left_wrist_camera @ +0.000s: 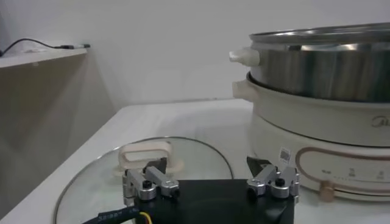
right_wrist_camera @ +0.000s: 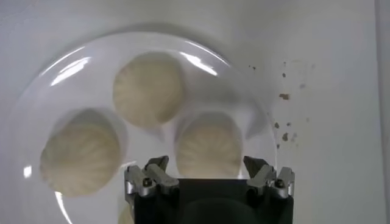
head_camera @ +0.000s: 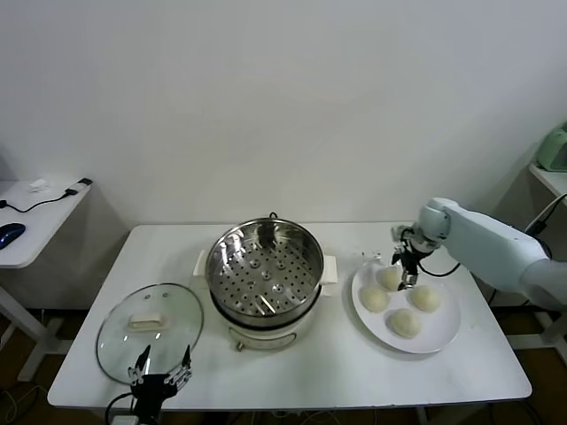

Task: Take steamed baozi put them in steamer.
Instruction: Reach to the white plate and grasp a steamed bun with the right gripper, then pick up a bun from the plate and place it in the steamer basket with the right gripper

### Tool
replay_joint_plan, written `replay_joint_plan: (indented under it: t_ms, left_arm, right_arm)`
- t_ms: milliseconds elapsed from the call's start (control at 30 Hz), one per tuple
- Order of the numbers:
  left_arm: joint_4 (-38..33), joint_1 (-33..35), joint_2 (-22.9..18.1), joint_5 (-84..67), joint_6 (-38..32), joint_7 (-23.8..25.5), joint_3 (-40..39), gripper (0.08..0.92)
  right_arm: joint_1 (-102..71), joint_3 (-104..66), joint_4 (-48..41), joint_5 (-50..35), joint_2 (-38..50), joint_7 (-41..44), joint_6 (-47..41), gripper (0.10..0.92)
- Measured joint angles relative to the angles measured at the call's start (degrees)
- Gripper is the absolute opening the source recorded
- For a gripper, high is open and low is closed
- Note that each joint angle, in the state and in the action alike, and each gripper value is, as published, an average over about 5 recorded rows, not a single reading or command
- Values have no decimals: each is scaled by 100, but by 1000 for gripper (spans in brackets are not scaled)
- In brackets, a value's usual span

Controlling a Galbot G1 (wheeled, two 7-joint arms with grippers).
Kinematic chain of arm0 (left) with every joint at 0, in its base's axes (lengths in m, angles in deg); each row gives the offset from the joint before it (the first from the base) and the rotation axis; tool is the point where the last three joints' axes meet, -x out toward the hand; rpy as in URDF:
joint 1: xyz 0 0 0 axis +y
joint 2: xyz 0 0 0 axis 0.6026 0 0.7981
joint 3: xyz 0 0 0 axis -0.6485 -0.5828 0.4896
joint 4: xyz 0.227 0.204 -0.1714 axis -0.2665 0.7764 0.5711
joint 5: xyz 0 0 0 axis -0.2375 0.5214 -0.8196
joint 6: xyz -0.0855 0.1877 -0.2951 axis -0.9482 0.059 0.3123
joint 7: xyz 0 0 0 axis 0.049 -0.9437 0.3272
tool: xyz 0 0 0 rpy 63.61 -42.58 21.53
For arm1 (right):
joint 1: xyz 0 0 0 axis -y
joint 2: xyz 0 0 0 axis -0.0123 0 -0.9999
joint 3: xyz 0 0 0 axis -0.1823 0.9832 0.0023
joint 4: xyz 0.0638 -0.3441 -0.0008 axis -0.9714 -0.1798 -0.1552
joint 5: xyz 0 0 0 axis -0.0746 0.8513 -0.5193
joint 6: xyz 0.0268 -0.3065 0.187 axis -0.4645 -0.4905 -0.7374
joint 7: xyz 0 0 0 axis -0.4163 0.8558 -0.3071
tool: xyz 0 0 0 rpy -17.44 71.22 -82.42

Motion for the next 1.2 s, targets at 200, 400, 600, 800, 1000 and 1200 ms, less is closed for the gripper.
replay_joint_plan:
  t_ms: [200,400,600,800,1000,1200]
  left_arm:
    - [3,8,2,18,2,-6,9,823]
    - [-49,41,-3,36,8,-5,8,823]
    - [-111,73,-2,46,13,-5,5,823]
    - [-184,110,11,55,21,2,-24,823]
    - [-199,121,32,67,12,-2,-65,823]
    - [-229,136,25,112,-1,-6,-126,823]
  right_arm:
    - [-12,-28,-86,22,-51,49,-36,668]
    - [187,140,138,-95,47,97,-83,613]
    - [1055,800,759,-500,190,211,10,602]
    - [2484,1566,1477,-1084,-17,365,385,602]
    - [3610,1929,2197,-1600,-598,474,946,602]
    - [4021,2166,2813,-1665,-1249,492,1675,602]
